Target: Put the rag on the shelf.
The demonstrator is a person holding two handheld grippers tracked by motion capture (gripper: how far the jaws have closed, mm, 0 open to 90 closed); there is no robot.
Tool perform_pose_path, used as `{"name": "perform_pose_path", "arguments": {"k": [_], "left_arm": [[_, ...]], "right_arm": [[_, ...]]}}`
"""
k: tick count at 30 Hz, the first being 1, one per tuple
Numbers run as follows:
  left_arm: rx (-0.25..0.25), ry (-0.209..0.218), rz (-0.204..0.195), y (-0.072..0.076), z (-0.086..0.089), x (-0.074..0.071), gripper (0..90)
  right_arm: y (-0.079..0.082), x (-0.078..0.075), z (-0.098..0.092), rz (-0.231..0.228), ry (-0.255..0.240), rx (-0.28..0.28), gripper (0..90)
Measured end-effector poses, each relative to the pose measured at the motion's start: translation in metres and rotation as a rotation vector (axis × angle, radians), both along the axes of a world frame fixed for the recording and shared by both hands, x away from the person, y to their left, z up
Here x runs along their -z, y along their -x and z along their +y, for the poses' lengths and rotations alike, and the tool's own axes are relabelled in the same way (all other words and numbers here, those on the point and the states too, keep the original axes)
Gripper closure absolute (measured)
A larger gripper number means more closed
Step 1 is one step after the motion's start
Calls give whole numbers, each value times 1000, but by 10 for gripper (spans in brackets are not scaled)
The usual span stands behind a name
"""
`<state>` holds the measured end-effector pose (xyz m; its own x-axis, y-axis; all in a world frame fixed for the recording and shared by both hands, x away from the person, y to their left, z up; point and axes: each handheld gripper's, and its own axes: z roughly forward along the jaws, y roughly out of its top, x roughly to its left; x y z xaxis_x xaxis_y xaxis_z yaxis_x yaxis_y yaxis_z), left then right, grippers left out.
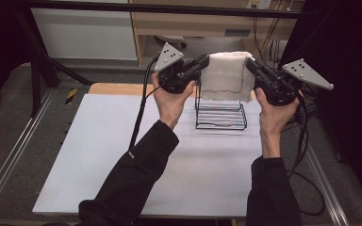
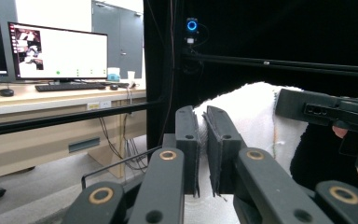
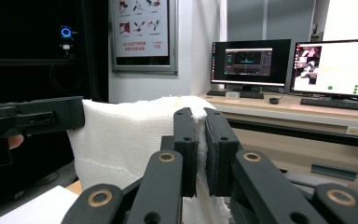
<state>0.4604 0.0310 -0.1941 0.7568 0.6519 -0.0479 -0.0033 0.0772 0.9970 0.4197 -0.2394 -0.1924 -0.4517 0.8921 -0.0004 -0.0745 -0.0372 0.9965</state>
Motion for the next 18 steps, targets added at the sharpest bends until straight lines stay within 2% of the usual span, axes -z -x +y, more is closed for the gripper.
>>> {"name": "perform_pose_path", "arguments": {"k": [18], "left_arm": [[-13,0,-12,-18,-9,-21,838]], "right_arm": [[-18,-21,-5,-12,8,23,848]]}}
